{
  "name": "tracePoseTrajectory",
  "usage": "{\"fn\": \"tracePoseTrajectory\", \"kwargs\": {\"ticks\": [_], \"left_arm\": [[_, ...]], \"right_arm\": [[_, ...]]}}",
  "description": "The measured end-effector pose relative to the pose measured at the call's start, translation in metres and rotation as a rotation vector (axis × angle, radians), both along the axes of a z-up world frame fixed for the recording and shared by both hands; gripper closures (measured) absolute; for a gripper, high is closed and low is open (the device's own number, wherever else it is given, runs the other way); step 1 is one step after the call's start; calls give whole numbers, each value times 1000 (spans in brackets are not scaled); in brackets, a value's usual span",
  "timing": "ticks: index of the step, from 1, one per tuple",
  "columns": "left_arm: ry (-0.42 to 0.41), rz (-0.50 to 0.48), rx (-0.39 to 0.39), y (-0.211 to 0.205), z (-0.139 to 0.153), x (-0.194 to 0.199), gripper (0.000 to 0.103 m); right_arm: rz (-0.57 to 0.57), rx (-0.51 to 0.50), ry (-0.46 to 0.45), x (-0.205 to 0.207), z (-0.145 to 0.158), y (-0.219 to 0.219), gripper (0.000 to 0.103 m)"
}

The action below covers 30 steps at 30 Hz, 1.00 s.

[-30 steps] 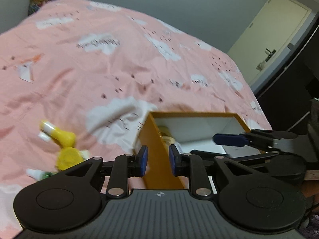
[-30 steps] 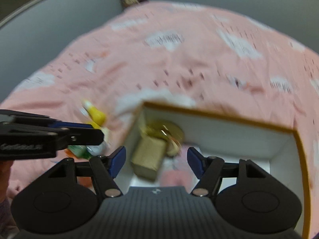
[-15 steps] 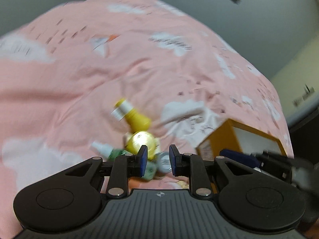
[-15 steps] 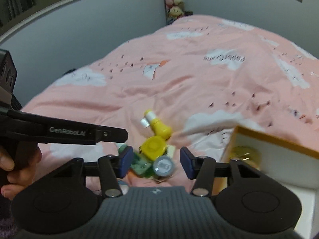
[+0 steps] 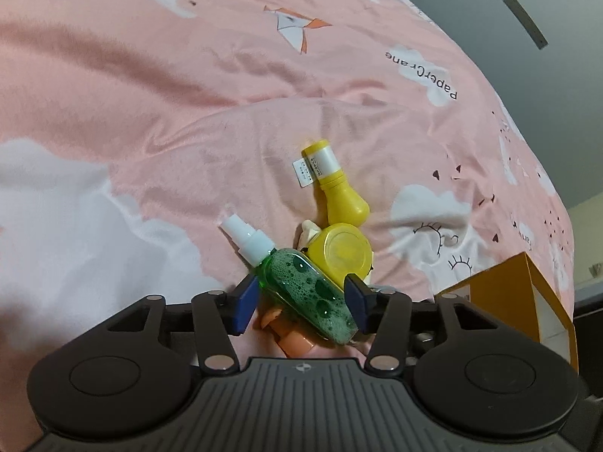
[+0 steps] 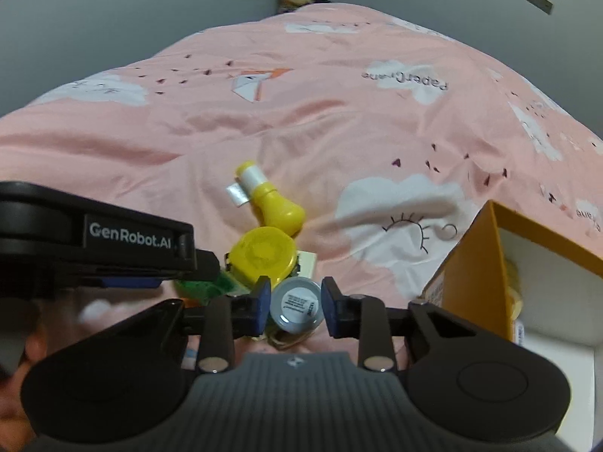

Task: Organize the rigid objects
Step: 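Move both grippers back to the pile of items on the bed, then grasp the green spray bottle upright with the left gripper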

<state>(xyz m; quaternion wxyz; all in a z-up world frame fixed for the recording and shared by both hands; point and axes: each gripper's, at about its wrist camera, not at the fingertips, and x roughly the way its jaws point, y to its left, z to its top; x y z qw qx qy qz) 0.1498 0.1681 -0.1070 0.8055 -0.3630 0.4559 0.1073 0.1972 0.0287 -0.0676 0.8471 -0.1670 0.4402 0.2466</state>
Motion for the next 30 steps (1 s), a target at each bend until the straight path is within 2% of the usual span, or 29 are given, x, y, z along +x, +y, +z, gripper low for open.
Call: {"fn": "tracePoseTrajectory", "kwargs": {"ticks": [3,11,15,18,21,26,30], "left_arm": [[6,-14,18,-3,-4,5,42],[19,-36,77,-14,-15,21,39],[12,-76,137,-21,-20,27,39],[-4,-79,148,-21,-21,26,43],[-32,-63,137,-18,-17,19,51],[-114,-103,188,-23,7,8,67],[-153,-137,215,-26,25,2,69]], "right_arm": [[-14,19,36,5,-14,0,79],[21,2,4,4,-24,5,81],[32,4,-4,4,-26,8,81],[39,7,-3,4,-26,9,81],[30,24,9,5,-25,5,81],[1,56,18,3,-20,-1,80],[9,79,9,-1,-12,-4,80]]}}
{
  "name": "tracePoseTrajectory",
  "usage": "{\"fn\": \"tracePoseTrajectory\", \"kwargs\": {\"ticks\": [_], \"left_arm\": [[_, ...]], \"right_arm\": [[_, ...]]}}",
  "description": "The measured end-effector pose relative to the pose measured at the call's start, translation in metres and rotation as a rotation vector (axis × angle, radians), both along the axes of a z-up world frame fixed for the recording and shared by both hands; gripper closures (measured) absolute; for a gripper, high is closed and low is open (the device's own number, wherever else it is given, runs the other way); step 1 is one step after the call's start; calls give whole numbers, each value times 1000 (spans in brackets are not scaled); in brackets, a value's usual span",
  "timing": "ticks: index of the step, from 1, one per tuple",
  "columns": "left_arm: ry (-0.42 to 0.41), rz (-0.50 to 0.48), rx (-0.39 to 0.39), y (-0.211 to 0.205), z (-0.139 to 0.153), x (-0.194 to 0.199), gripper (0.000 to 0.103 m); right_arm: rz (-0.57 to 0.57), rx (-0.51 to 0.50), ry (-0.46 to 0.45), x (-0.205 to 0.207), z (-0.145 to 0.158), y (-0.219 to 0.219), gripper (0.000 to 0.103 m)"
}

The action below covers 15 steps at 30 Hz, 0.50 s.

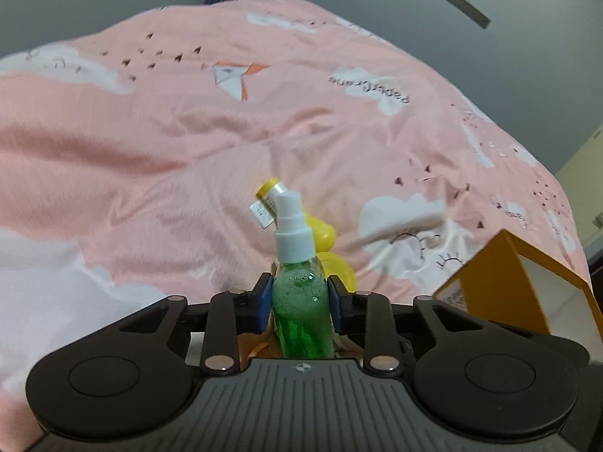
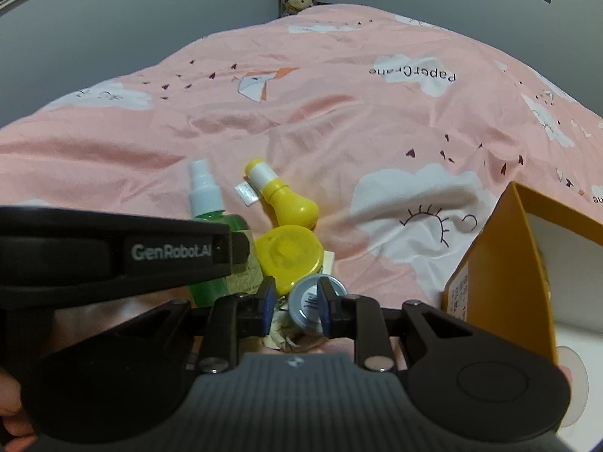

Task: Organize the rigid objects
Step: 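Grasp the green spray bottle upright with the left gripper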

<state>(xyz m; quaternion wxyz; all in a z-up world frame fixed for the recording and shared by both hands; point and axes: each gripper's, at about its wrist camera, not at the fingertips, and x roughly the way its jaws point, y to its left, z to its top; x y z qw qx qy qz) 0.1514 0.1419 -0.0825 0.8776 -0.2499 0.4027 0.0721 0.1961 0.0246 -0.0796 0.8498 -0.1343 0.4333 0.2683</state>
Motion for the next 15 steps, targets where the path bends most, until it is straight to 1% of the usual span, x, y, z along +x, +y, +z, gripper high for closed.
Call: {"fn": "tracePoseTrajectory", "kwargs": {"ticks": [3,9,13,15], "left_arm": [[-9,-17,-18,2,8,-7,69],[-20,-64,-21,6,31,-25,69],[1,-115,-63,12,40,-35,69],[30,-134,-63,15,39,-38,69]], "right_arm": [[16,16,-2,-4,5,-1,80],[23,43,-1,-11,14,-4,80],[34,59,5,-16,19,-7,79],[46,64,15,-19,19,-9,79]]}}
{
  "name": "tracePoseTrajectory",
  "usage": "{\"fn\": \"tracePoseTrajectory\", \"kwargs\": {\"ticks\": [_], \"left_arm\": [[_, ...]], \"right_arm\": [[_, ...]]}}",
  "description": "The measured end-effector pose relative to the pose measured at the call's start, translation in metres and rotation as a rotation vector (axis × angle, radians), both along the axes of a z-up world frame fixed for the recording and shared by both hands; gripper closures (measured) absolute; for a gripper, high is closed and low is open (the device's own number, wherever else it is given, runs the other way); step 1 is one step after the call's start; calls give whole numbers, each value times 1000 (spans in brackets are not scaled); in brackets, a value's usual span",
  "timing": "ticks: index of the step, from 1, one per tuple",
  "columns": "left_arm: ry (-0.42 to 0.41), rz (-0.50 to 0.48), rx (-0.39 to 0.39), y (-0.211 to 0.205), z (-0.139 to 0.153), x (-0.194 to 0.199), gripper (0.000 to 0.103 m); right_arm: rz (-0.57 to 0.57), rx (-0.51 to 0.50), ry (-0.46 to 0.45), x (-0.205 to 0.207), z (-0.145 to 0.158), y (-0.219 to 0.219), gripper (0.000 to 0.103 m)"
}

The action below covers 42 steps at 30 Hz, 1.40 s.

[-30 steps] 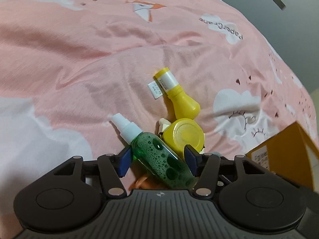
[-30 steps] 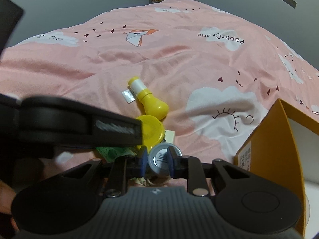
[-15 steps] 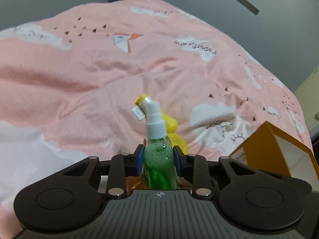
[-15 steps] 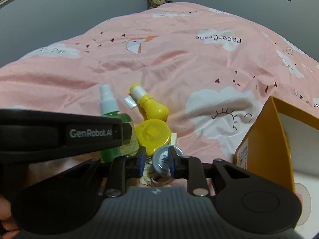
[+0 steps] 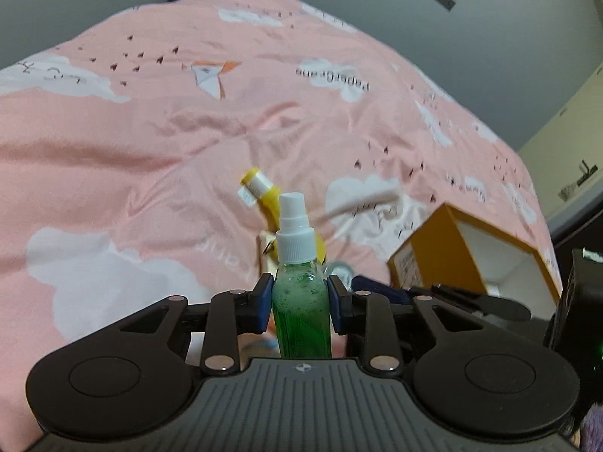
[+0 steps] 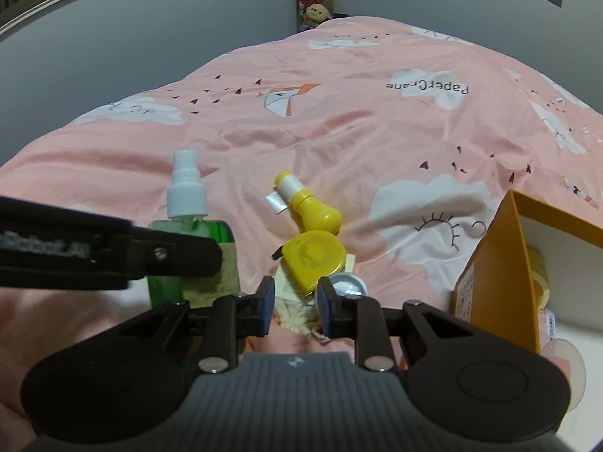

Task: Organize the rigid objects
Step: 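Grasp the green spray bottle upright with the left gripper, then grasp the pink lotion bottle with the right gripper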

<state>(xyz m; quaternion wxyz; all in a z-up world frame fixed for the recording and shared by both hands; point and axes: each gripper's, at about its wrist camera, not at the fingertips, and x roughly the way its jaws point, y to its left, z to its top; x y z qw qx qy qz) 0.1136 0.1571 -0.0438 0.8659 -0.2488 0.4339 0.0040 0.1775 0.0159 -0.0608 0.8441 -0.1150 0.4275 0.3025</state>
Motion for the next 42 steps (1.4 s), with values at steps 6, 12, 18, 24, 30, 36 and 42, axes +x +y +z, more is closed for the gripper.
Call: {"fn": "tracePoseTrajectory", "kwargs": {"ticks": [6,12,18,24,30,36,42], "left_arm": [[98,4,-22,5,-30,4,69],[127,24,-71,4,-55,10,68],[117,77,-77,6,-69,12,66],[90,91,-54,2,-67,8,66],[97,83,-49,0,-69,11,66],[104,64,-60,-2,-77,17,65],[98,70,-50,-3,-78,16,65]], "right_arm": [[39,-26,51,-3,-13,1,70],[30,-42,138,3,-32,-1,59],[-13,-49,174,11,-48,-3,43],[-49,-50,194,15,-57,-5,44],[-38,-80,202,-5,-34,-10,51],[-69,-47,234,6,-42,-14,51],[-73,-23,256,17,-56,-11,47]]}}
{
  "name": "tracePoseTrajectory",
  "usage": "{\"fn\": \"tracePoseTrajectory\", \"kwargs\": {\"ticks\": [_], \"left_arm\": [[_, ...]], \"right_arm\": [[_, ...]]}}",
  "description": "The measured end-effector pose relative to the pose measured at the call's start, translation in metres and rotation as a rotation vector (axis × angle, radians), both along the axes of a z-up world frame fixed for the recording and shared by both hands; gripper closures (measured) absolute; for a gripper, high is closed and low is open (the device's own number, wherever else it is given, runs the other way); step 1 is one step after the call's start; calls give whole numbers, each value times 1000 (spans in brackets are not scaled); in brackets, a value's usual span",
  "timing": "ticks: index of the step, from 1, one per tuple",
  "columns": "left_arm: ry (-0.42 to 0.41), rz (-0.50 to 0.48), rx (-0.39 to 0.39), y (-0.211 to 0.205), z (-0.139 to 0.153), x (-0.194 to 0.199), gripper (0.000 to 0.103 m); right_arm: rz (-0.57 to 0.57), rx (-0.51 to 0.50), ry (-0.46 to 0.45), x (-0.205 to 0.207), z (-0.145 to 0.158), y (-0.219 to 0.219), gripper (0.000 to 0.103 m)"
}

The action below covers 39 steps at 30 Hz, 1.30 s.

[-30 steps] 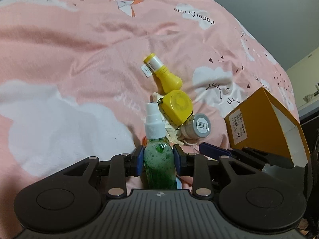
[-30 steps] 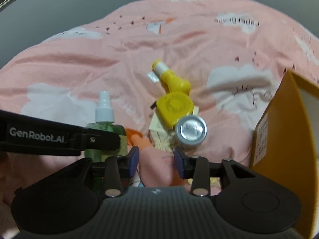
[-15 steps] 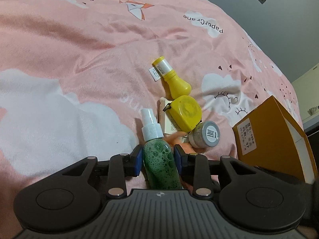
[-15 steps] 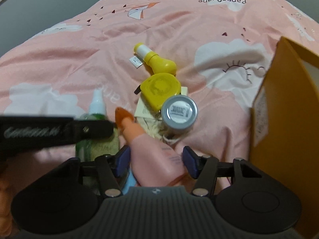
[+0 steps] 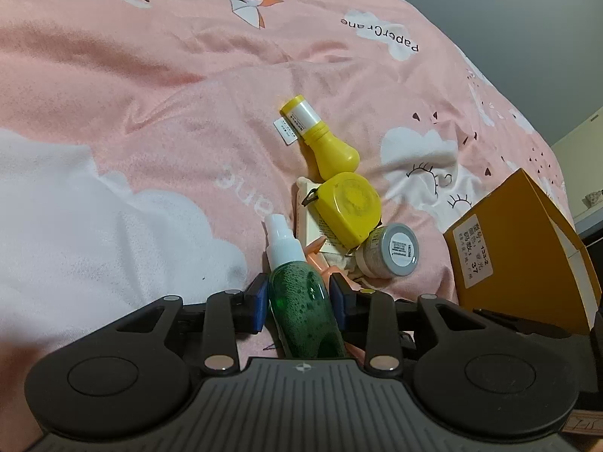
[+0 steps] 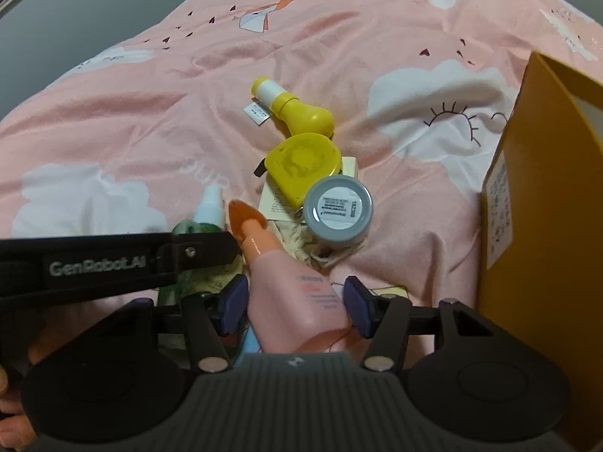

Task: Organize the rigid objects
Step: 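Grasp the pink lotion bottle with the right gripper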

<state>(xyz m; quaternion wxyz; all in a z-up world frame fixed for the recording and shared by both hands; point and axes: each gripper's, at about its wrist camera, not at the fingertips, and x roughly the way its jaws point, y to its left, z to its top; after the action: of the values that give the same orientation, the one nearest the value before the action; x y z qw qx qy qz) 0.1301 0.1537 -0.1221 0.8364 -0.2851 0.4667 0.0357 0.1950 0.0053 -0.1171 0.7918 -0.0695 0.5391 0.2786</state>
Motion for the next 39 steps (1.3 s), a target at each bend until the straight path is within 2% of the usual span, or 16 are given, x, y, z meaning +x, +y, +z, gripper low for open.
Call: {"fn": "tracePoseTrajectory", "kwargs": {"ticks": [6,10,11,12,14,18,21,23,24,27,34,37,39], "left_arm": [[-28,20,-2,0,7,-7,66],[-55,22,-1,-3,18,-13,69],[-61,22,0,-4,21,-15,69],[-67,21,0,-5,25,-16,69],[-79,8,12,-9,31,-17,70],[-68,-6,35,-13,34,-18,70],[-64,0,13,-9,30,-18,70],[-58,3,-3,-6,27,-18,70],[-55,0,-6,-5,26,-17,69],[-48,1,-15,-4,21,-14,69],[-19,21,-51,3,8,-10,68],[-17,25,-62,6,4,-9,68],[-20,22,-57,5,4,-9,68]], "right_arm": [[8,-7,-47,-11,12,-2,49],[7,-16,-129,-22,29,-6,54],[6,-14,-151,-24,34,-7,64],[5,-16,-165,-25,39,-8,64],[8,7,-195,-28,48,-11,103],[17,-10,-172,-27,53,-11,103],[3,-6,-148,-29,49,-12,95],[2,-11,-140,-29,47,-10,68],[1,-9,-131,-27,45,-9,65],[-15,-20,-93,-22,33,-7,64],[-3,-37,-32,-12,10,-4,42],[-4,-33,61,-5,-8,-5,43],[-17,-14,51,-5,-11,-7,45]]}}
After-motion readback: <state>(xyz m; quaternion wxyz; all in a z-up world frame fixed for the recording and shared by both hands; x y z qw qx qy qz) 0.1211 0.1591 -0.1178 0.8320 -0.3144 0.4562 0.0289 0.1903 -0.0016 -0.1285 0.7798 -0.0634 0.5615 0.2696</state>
